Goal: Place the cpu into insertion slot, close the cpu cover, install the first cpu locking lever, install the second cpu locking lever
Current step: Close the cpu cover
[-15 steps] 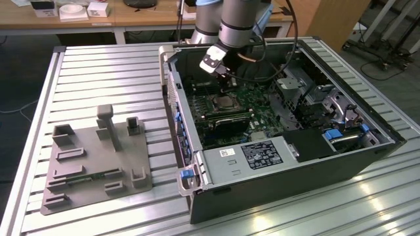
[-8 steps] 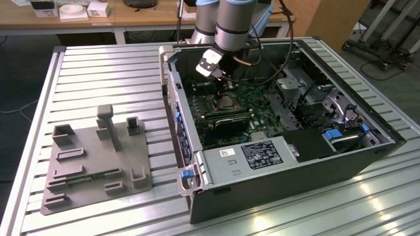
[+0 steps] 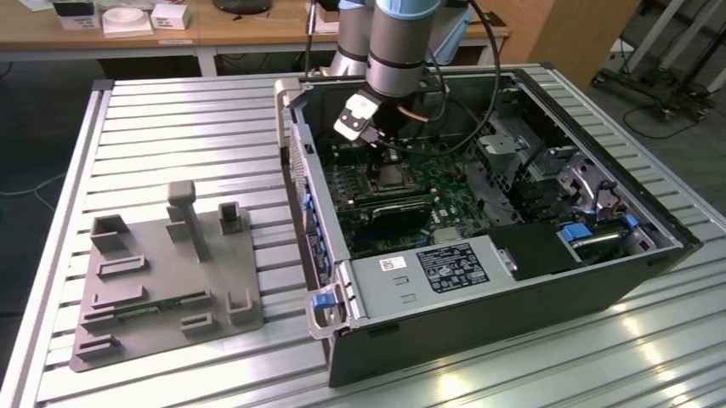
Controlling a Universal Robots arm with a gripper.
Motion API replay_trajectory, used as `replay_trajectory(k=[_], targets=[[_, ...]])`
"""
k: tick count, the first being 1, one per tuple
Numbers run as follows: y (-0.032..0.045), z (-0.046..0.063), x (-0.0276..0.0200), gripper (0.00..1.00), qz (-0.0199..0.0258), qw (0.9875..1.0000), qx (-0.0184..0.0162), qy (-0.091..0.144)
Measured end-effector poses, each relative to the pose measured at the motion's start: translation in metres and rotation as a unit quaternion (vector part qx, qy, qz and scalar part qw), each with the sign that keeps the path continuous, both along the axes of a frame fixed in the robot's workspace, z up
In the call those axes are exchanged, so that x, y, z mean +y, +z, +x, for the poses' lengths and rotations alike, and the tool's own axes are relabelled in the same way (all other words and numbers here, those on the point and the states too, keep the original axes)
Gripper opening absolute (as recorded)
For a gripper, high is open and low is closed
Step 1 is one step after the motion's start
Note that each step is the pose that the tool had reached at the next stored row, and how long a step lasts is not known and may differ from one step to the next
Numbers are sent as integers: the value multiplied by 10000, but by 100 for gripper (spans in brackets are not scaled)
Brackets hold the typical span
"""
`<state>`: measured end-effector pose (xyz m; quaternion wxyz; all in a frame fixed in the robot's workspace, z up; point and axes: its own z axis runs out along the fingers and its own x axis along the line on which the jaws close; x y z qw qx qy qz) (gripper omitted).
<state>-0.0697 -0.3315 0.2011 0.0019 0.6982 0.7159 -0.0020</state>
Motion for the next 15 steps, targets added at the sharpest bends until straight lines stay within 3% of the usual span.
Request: replay_trajectory(k=[15], targets=[[13,-4,0,10,0,10000,0,2]])
